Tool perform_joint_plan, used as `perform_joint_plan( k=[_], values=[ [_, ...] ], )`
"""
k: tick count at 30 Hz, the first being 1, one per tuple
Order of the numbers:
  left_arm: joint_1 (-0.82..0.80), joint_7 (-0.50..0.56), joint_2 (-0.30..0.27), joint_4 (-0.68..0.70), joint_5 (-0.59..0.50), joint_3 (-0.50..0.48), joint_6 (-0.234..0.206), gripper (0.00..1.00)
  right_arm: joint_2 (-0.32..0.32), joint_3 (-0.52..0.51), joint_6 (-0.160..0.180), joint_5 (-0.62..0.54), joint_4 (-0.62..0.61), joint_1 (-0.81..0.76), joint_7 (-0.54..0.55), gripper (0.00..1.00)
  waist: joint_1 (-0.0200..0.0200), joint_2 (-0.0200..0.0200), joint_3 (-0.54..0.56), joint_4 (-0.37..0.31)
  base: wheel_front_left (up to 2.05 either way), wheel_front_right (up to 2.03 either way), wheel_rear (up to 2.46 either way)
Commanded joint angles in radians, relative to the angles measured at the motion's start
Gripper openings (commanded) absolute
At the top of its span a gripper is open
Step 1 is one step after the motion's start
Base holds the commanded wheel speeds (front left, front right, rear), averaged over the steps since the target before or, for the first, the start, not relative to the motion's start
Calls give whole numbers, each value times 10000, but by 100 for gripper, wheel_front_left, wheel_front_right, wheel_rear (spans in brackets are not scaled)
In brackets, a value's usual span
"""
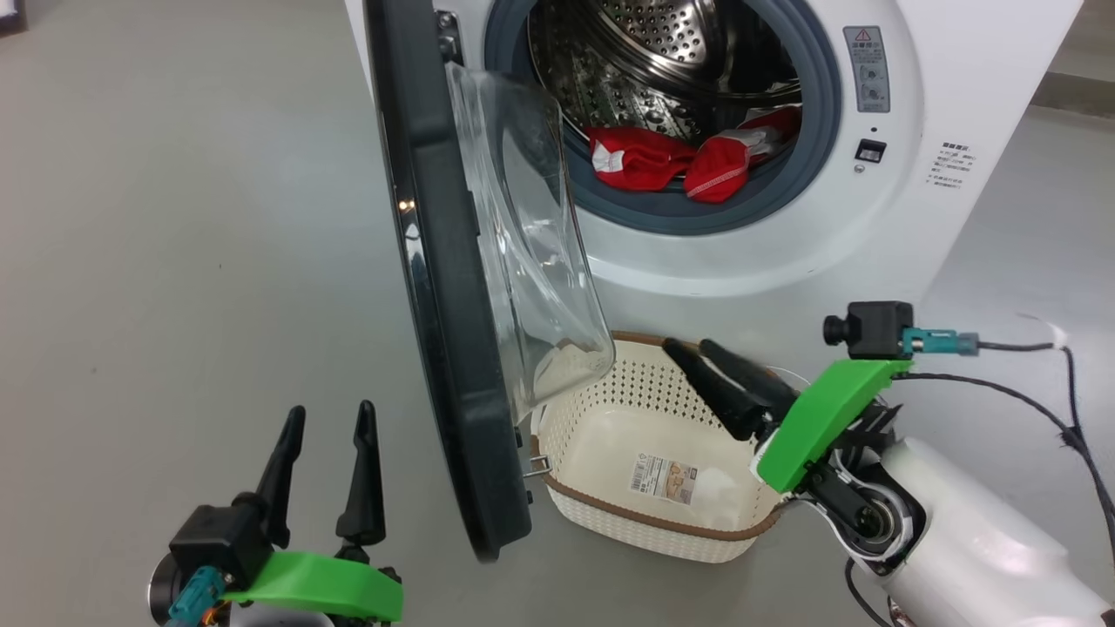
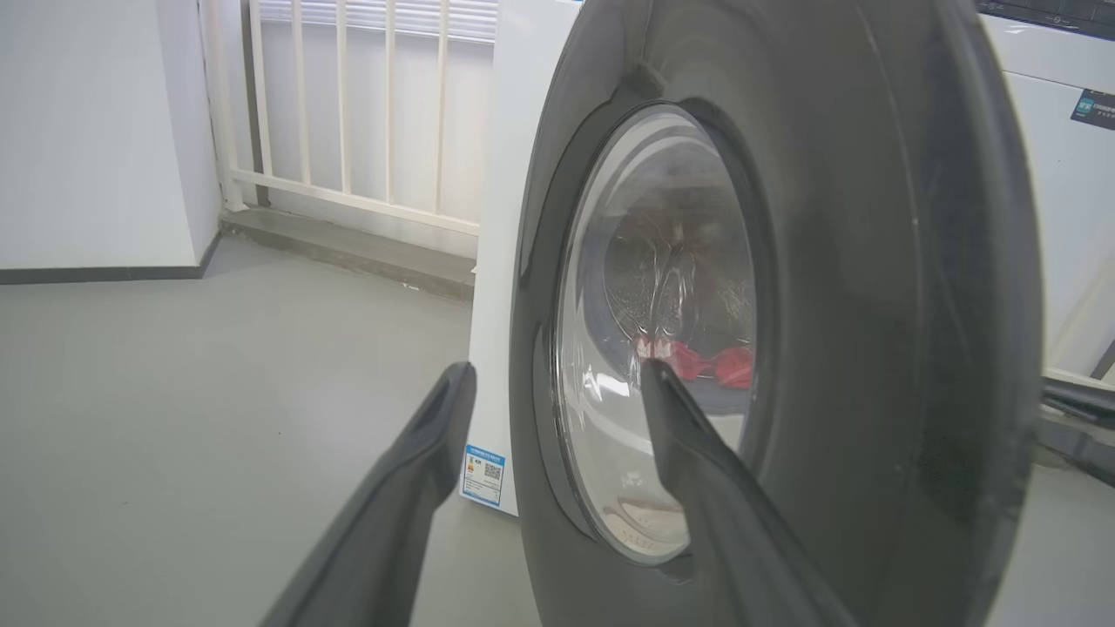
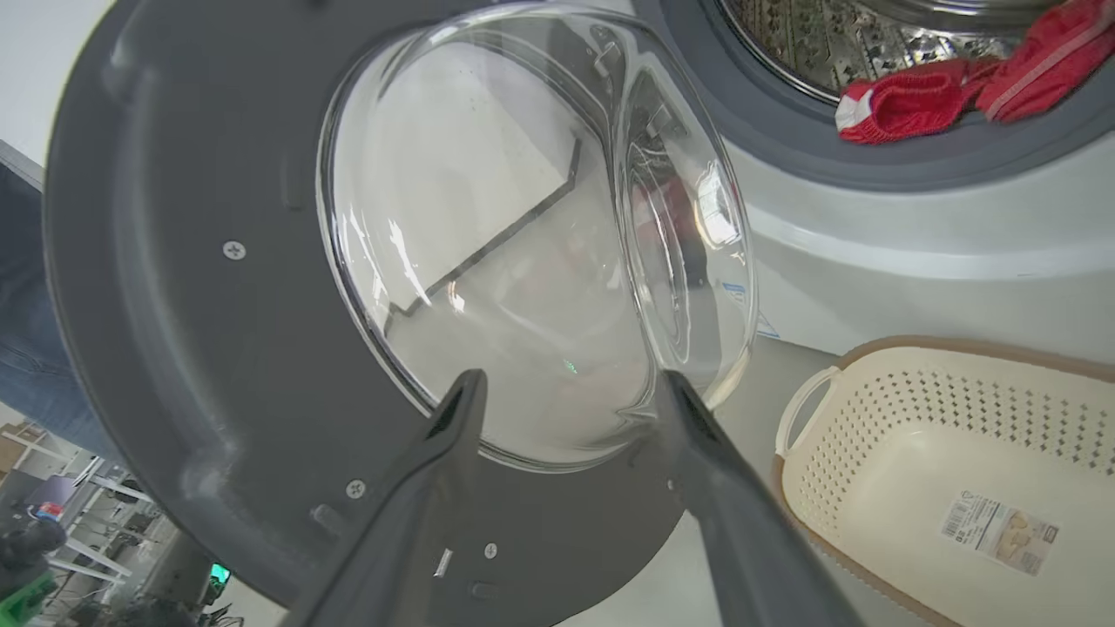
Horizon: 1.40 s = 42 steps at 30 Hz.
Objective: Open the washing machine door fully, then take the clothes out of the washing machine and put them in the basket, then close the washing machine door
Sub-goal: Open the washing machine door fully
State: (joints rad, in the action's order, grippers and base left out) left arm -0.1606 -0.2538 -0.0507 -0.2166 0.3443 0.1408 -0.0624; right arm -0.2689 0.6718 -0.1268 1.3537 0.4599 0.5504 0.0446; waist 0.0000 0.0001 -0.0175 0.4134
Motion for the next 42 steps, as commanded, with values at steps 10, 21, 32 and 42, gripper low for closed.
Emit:
perform_joint_plan(
  k=[10, 21, 32, 42],
  values=[
    [23, -77, -237, 371, -138, -333, -29, 100, 25, 8, -39, -2124, 174, -526, -2620, 100, 0, -1, 44, -172, 0, 0, 0],
    [218, -79, -179, 670, -267, -448, 10, 100, 630, -1736, -39, -5751, 626, -1035, -3058, 100, 0, -1, 15, -309, 0, 0, 0],
    [191, -79, -103, 721, -341, -485, 76, 100, 1849, -4138, -39, -9503, -581, -2341, -3062, 100, 0, -1, -81, -207, 0, 0, 0],
    [124, -79, -56, 726, -462, -637, 106, 100, 2166, -4533, -39, -10692, -1101, -2896, -3063, 100, 0, -1, -159, -270, 0, 0, 0]
  ],
)
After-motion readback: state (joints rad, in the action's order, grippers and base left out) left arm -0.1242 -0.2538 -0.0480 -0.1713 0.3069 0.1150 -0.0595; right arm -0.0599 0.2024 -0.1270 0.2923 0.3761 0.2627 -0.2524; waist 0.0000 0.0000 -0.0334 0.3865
